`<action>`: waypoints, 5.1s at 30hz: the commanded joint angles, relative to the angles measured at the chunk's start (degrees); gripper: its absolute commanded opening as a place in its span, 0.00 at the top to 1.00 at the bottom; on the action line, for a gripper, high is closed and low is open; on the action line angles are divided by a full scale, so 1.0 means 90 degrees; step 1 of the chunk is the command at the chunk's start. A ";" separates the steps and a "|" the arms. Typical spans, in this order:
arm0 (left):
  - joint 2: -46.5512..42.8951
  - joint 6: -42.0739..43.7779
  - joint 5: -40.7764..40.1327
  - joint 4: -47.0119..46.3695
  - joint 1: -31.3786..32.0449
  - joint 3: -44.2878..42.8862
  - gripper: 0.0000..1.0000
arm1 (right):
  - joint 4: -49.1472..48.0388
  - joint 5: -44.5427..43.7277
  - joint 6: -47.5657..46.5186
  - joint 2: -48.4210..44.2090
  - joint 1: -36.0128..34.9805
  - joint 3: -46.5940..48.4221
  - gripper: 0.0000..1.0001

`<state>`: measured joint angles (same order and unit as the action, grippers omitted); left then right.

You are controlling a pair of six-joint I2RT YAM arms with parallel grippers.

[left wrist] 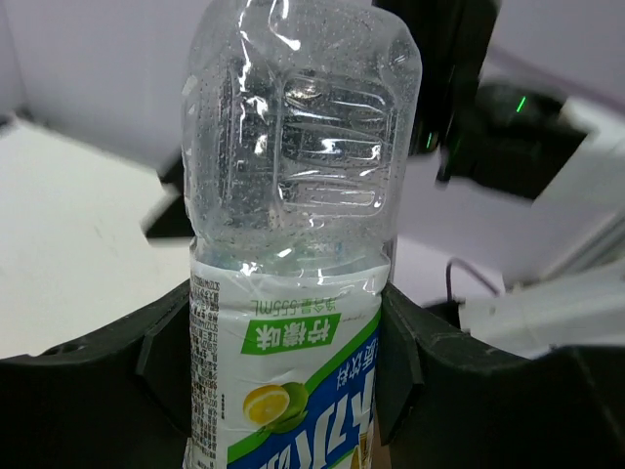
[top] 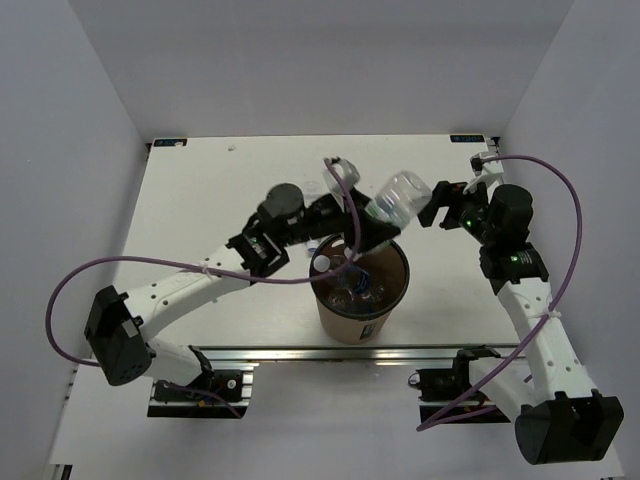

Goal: Put the plastic bottles in the bin

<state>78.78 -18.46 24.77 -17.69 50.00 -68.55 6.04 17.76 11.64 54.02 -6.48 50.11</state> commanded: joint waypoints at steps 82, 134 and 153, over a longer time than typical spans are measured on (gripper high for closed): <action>0.5730 0.0010 -0.2527 0.5423 -0.2782 -0.5508 0.70 | 0.0110 -0.0714 -0.0317 -0.0416 0.0027 -0.0118 0.11; -0.1498 0.0077 -0.2460 -0.1989 0.0675 0.2315 1.00 | -0.0524 0.0146 -0.0239 -0.0504 0.0027 -0.0489 0.11; -0.1625 0.1651 -0.1883 -0.2663 0.1027 0.3398 1.00 | -0.0515 -0.0205 -0.0395 -0.0445 0.0027 -0.0470 0.11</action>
<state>64.05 -9.63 4.23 -47.27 59.02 -41.30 4.27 17.65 9.06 50.96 -6.44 45.95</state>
